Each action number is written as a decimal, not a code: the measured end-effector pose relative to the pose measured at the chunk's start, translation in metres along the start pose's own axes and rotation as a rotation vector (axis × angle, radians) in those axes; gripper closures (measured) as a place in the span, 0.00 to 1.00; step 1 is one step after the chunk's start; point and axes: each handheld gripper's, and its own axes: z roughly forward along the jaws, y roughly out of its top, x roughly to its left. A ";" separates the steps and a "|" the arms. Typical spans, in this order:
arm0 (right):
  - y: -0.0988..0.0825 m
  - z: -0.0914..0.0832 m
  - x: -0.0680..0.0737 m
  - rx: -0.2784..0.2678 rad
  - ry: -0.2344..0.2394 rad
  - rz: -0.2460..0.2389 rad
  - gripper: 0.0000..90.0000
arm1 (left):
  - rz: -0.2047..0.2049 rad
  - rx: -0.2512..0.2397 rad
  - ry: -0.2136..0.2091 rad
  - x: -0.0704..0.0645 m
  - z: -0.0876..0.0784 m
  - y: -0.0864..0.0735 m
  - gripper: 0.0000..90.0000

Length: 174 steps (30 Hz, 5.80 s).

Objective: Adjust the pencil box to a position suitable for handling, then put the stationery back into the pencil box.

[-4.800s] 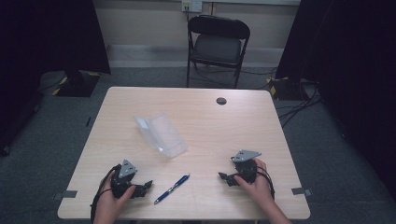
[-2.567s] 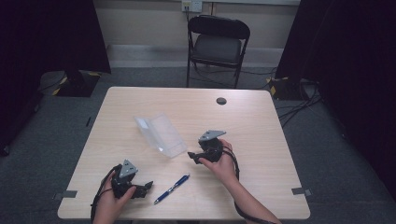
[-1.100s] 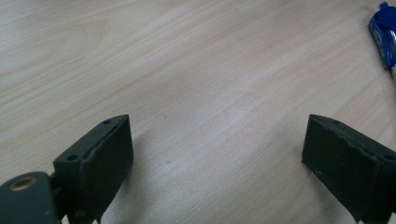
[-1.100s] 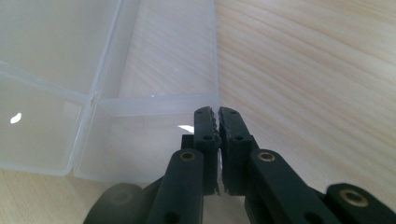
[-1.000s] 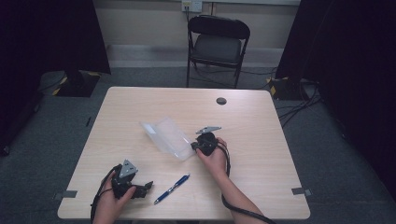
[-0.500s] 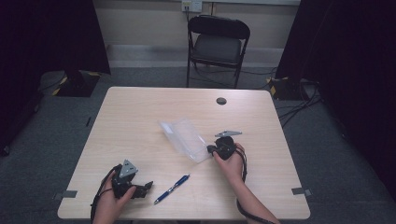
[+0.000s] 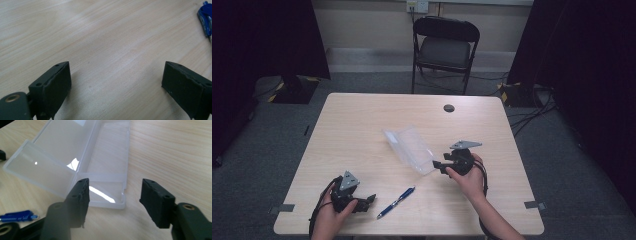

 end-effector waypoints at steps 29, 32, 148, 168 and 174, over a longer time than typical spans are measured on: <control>-0.066 -0.041 -0.018 0.063 -0.004 -0.137 0.20 | 0.028 -0.037 -0.080 -0.022 -0.014 0.011 0.29; -0.066 -0.043 -0.019 0.058 -0.007 -0.134 0.20 | 0.032 -0.059 -0.136 -0.033 -0.018 0.015 0.31; -0.066 -0.057 -0.006 0.009 0.170 -0.227 0.21 | 0.069 -0.043 -0.156 -0.039 0.018 0.019 0.24; -0.068 -0.040 0.004 0.024 0.234 -0.265 0.23 | 0.100 -0.014 -0.121 -0.043 0.017 0.017 0.16; -0.064 -0.034 0.007 0.029 0.232 -0.278 0.25 | 0.101 -0.014 -0.121 -0.043 0.017 0.017 0.16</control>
